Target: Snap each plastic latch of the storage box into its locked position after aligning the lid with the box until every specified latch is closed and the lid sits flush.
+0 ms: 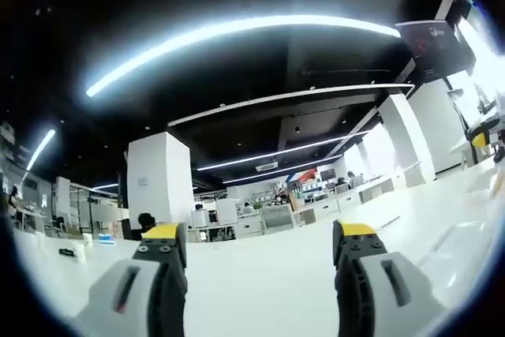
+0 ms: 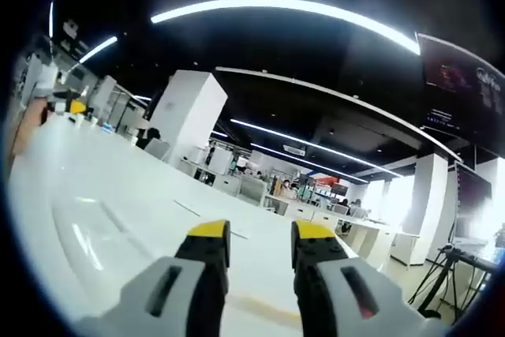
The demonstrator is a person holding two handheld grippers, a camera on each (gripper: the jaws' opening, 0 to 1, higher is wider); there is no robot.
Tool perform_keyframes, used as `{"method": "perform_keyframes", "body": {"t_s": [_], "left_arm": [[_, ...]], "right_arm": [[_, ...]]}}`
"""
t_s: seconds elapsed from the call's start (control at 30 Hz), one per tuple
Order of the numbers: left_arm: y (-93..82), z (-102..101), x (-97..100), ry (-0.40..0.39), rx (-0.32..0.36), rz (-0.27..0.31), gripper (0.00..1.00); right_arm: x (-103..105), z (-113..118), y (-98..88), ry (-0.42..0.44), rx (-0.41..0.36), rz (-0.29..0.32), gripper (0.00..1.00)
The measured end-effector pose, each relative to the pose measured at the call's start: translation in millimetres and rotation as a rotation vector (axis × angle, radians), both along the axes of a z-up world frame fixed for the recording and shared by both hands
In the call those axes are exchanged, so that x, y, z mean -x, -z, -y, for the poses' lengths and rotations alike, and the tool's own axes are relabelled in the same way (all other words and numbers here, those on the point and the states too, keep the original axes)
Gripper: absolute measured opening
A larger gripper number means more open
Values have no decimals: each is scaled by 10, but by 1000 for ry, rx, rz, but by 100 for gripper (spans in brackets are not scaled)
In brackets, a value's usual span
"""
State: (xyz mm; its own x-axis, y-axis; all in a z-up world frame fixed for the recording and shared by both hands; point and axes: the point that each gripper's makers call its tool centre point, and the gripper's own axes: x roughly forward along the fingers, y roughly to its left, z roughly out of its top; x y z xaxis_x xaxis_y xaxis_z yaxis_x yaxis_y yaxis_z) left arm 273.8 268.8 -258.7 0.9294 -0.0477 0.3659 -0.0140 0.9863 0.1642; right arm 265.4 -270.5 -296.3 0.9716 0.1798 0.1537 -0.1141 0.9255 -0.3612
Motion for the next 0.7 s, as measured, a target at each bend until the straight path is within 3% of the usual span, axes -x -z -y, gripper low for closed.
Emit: {"method": "perform_keyframes", "body": {"t_s": [0.7], "left_arm": [[38, 79, -31, 8, -23, -21, 77]], "right_arm": [[-3, 43, 0, 17, 3, 0, 29]]}}
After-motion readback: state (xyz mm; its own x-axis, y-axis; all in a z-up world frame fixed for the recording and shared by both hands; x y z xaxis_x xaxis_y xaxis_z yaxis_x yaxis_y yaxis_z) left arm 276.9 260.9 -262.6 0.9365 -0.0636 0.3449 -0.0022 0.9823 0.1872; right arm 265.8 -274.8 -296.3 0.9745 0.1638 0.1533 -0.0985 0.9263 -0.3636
